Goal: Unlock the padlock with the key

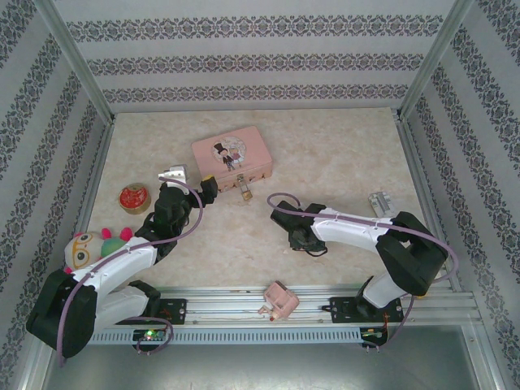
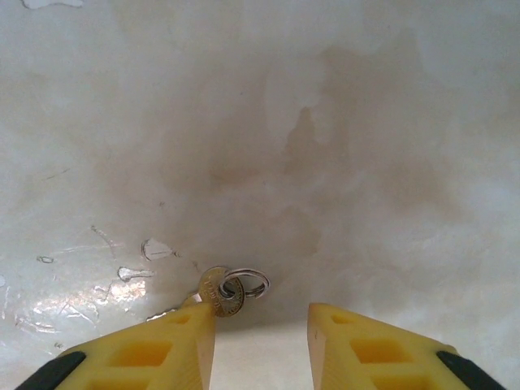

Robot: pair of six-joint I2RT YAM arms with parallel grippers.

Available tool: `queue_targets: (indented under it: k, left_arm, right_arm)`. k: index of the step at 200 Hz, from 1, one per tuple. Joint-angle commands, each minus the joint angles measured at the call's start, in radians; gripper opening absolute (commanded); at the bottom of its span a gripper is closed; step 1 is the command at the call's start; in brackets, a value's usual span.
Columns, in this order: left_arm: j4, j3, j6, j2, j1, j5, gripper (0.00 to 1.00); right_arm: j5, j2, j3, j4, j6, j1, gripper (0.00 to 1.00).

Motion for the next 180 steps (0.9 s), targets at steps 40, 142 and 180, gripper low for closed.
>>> queue_targets:
  k: [40,142,180]
  left_arm:
    - [0.029,0.034,0.029,-0.003,-0.011,0.008,0.99]
    - [-0.037,0.101,-0.002,0.052,-0.012,0.139,0.99]
    - [-0.038,0.104,0.001,0.055,-0.013,0.135,0.99]
  right_arm:
    - [-0.052,-0.090,0.016,0.043,-0.090,-0.061,0.38]
    - [-0.380,-0.266,-0.163,0.175,-0.424,-0.288,0.33]
    - [-0.394,-0.201,-0.158,0.181,-0.449,-0.291,0.31]
